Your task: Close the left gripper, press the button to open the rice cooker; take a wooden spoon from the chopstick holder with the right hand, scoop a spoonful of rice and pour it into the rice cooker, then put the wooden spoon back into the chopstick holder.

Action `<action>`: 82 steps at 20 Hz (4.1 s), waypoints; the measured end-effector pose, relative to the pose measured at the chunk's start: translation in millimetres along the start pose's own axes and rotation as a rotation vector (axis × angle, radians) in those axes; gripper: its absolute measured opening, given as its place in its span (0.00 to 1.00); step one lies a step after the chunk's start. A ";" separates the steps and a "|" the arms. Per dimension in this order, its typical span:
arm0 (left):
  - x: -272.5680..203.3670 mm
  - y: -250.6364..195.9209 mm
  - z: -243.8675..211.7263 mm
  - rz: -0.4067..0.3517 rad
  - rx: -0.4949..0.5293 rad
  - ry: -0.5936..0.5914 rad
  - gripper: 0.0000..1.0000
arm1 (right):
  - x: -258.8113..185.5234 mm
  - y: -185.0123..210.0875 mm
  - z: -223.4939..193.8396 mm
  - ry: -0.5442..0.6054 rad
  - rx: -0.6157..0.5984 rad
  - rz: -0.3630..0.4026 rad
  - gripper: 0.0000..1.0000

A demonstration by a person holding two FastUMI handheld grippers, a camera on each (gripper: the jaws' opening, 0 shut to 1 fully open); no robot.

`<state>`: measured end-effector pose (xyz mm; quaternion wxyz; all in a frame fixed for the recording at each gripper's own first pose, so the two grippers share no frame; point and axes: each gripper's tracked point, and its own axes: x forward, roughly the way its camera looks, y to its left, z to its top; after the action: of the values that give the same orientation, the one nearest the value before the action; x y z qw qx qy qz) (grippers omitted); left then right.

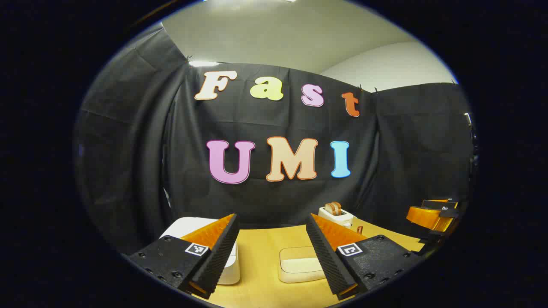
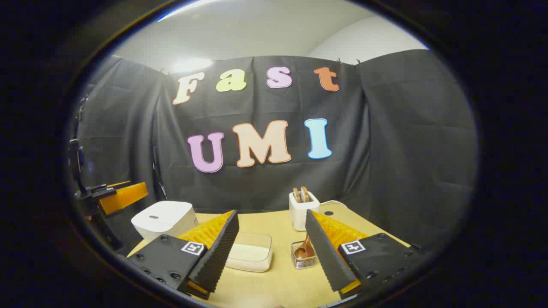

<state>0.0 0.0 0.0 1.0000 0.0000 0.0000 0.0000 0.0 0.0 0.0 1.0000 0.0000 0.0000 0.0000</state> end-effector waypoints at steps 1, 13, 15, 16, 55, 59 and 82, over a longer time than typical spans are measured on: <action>-0.3 -0.4 0.2 -0.002 0.001 -0.002 0.93 | -1.1 -4.6 0.6 -0.005 -0.001 -0.012 0.97; 11.2 -16.6 -30.0 -0.151 -0.036 0.088 0.93 | -11.1 -5.5 -3.2 -0.004 -0.001 -0.087 0.97; 11.3 -8.5 -29.5 -0.140 -0.043 0.083 0.93 | -12.1 -2.2 -3.7 -0.002 -0.005 -0.093 0.97; 12.7 -6.4 -30.6 -0.139 -0.047 0.080 0.93 | -12.4 -0.1 -5.5 -0.001 -0.005 -0.095 0.97; 89.1 195.4 -169.5 0.090 -0.051 0.366 0.00 | 57.1 68.6 -33.4 0.078 -0.086 -0.096 0.97; 82.6 205.1 -187.3 0.100 -0.042 0.404 0.00 | 55.9 67.3 -43.5 0.106 -0.102 -0.098 0.97; 134.5 221.0 -81.0 0.218 0.050 0.166 0.00 | 50.4 4.5 -63.9 0.146 -0.079 -0.123 0.97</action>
<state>134.5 221.0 -81.0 0.9903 0.0251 0.0825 0.1088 50.4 4.5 -63.9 0.9947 -0.0396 0.0729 -0.0612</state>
